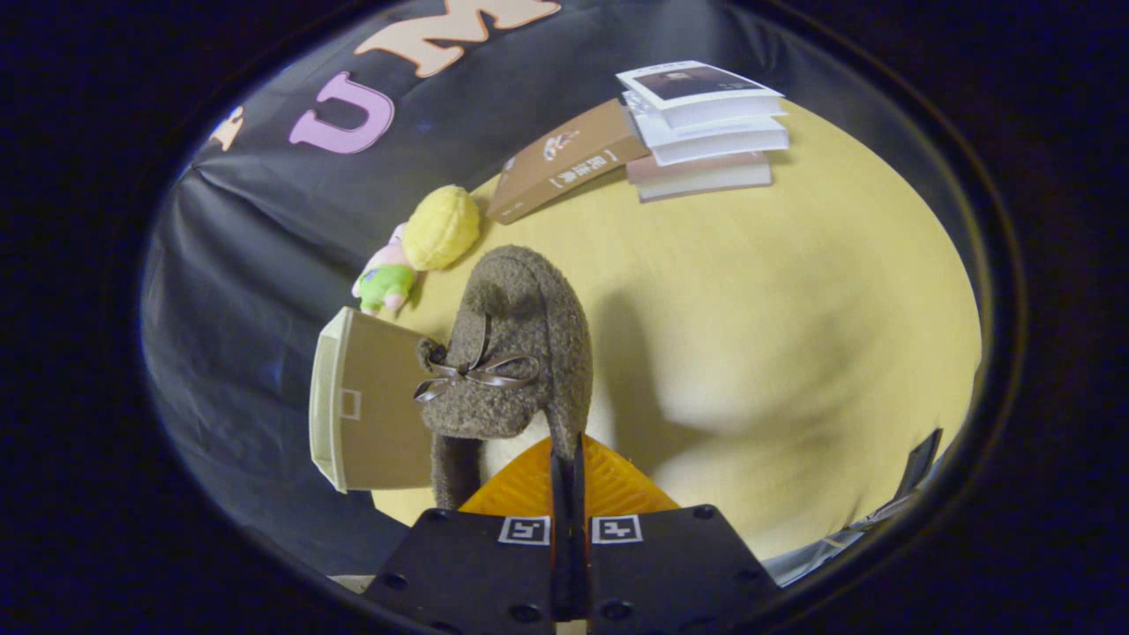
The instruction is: Open the storage box then place both shoes into the box .Put the left shoe in first, then the right shoe, with the right side of both shoes facing outward in a uniform manner.
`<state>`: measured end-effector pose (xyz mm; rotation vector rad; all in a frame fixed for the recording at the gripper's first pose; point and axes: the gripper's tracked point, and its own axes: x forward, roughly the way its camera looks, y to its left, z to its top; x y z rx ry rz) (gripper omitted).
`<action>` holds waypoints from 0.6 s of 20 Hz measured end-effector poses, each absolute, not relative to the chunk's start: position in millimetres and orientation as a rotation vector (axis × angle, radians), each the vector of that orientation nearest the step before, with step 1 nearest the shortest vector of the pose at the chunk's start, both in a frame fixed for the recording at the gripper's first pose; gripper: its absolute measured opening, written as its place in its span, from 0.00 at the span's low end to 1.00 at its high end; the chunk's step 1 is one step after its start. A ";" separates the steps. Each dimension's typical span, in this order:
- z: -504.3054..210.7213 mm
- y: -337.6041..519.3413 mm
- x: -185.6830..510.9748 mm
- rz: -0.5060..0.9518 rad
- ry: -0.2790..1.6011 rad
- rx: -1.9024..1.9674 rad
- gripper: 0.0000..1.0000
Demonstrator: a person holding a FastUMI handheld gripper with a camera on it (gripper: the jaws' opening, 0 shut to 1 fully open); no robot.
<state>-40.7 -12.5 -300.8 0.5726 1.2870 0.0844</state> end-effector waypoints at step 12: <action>-225.2 137.7 7.1 0.261 1.211 0.563 0.03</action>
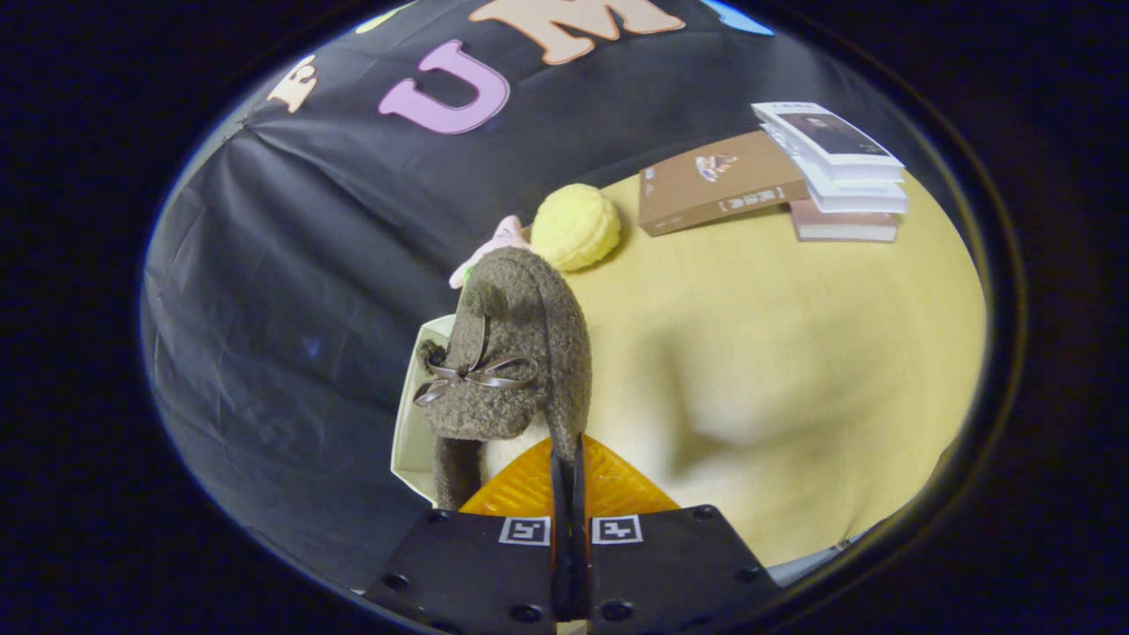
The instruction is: Open the storage box then place both shoes into the box .Put the left shoe in first, then the right shoe, with the right side of both shoes facing outward in a uniform manner.
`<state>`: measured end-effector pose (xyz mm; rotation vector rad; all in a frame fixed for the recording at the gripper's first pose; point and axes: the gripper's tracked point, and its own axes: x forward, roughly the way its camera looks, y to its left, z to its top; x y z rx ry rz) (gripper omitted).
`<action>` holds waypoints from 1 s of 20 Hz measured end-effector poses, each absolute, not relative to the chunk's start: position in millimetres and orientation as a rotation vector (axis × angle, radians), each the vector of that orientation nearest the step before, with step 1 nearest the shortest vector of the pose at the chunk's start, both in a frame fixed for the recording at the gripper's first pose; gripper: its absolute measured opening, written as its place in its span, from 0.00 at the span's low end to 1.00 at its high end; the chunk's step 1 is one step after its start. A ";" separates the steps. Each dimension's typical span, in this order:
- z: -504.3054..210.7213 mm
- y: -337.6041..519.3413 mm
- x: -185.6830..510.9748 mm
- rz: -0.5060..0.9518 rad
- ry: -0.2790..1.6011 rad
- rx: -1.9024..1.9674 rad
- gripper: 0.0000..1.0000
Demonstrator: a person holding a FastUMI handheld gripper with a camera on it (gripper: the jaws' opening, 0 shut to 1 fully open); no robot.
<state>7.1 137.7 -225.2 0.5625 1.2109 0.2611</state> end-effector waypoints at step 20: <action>-266.5 281.3 17.2 0.198 1.234 0.436 0.03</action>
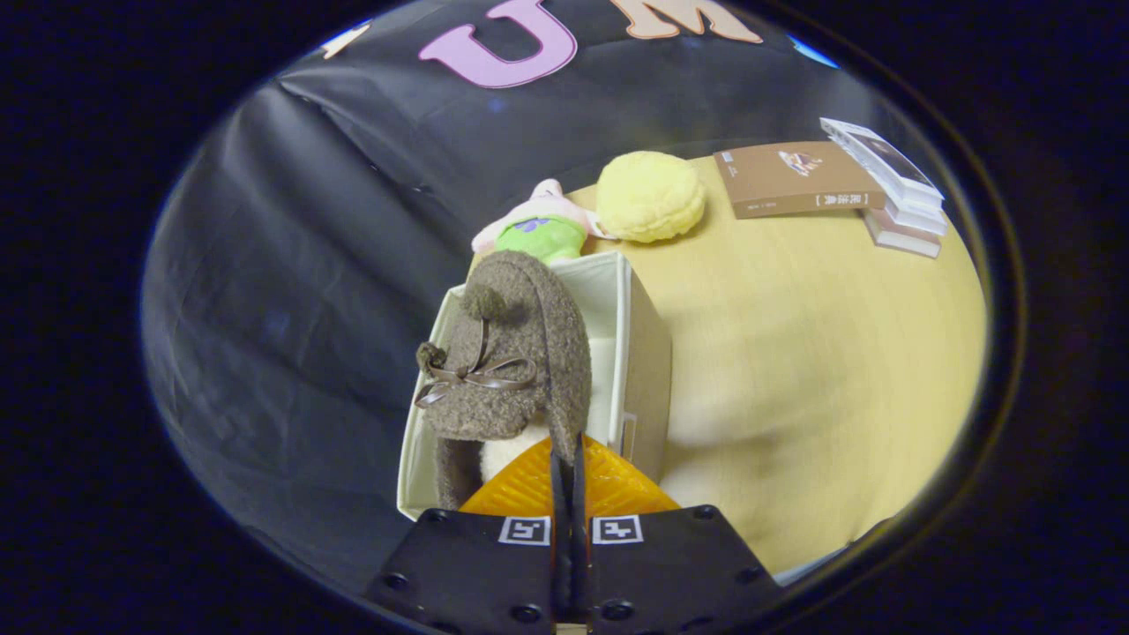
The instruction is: Open the storage box then place both shoes into the box .Put the left shoe in first, then the right shoe, with the right side of both shoes facing outward in a uniform manner.
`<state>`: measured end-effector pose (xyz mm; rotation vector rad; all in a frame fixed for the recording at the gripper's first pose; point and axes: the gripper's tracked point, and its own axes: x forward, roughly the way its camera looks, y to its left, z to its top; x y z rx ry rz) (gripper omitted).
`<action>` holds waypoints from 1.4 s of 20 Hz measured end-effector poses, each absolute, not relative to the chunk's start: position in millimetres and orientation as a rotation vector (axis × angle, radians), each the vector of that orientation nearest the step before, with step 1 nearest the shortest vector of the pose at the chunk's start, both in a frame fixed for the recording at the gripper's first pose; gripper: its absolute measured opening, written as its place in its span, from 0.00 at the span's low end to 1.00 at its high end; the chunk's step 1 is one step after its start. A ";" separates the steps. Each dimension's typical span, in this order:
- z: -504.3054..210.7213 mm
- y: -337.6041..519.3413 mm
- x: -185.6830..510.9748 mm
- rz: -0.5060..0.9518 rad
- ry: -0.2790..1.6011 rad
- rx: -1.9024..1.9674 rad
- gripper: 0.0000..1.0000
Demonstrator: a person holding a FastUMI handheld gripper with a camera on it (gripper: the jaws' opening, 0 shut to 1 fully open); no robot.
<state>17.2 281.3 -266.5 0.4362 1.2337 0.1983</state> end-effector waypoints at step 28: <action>-130.0 223.9 31.9 0.450 0.655 0.192 1.00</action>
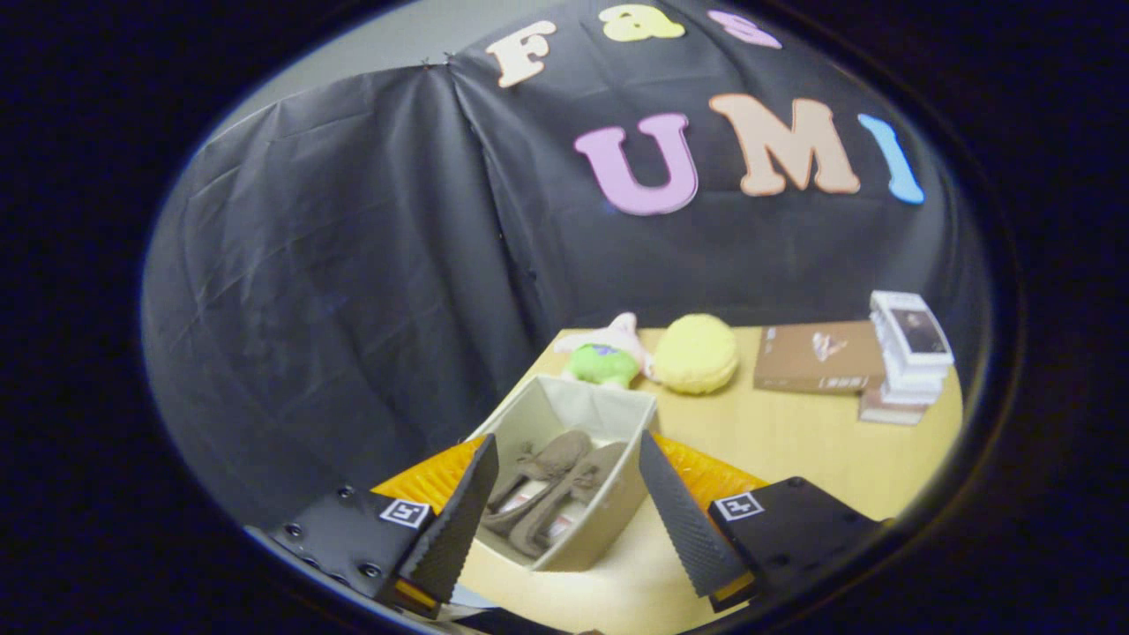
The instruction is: Open the storage box then place both shoes into the box .Put the left shoe in first, then the right shoe, with the right side of both shoes facing outward in a uniform manner.
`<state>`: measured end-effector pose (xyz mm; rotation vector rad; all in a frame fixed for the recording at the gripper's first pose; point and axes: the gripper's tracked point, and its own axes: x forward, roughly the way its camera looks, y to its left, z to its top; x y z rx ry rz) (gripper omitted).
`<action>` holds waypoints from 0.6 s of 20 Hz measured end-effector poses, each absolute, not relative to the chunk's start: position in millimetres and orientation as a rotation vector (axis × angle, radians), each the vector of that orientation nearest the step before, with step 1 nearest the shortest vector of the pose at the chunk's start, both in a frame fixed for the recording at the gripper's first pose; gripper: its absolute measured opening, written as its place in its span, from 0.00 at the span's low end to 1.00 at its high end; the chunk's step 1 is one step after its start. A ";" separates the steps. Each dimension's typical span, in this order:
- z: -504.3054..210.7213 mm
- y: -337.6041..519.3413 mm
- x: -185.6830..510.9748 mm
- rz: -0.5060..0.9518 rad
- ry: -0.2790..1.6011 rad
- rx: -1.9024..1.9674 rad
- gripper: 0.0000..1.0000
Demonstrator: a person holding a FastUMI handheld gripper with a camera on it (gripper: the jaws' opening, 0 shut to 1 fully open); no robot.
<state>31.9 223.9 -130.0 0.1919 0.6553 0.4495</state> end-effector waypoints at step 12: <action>-63.5 30.5 13.2 0.160 0.358 0.016 1.00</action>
